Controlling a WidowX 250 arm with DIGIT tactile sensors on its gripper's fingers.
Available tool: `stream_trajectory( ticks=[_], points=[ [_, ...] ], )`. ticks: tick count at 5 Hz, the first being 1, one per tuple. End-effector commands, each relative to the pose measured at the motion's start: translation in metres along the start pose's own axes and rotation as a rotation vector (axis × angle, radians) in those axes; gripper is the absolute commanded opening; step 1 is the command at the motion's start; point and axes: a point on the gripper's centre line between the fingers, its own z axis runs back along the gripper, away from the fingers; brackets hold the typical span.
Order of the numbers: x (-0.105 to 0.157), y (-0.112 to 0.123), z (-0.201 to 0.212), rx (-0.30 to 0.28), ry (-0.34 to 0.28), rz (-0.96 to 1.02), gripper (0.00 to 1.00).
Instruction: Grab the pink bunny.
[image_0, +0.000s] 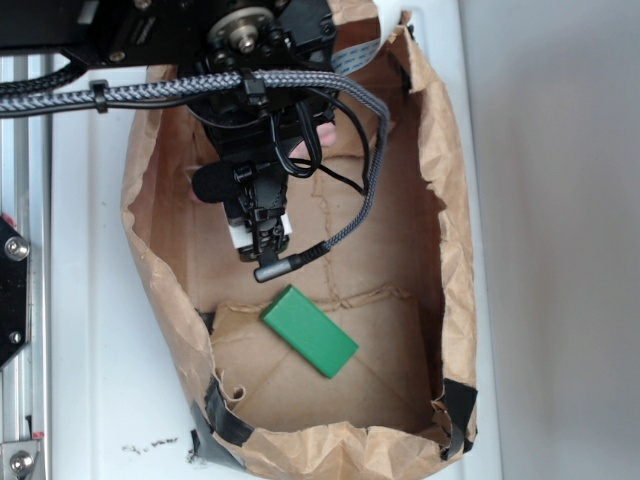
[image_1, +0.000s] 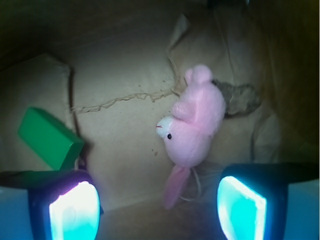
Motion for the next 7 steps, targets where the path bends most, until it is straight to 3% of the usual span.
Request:
stream_trajectory(
  ticks=[1, 2, 6, 7],
  points=[
    [0.002, 0.012, -0.010, -0.021, -0.084, 0.155, 1.00],
    [0.005, 0.013, -0.027, 0.039, -0.100, 0.140, 1.00],
    [0.005, 0.013, -0.027, 0.039, -0.100, 0.140, 1.00],
    [0.008, 0.008, -0.042, -0.033, -0.089, 0.110, 1.00]
  ],
)
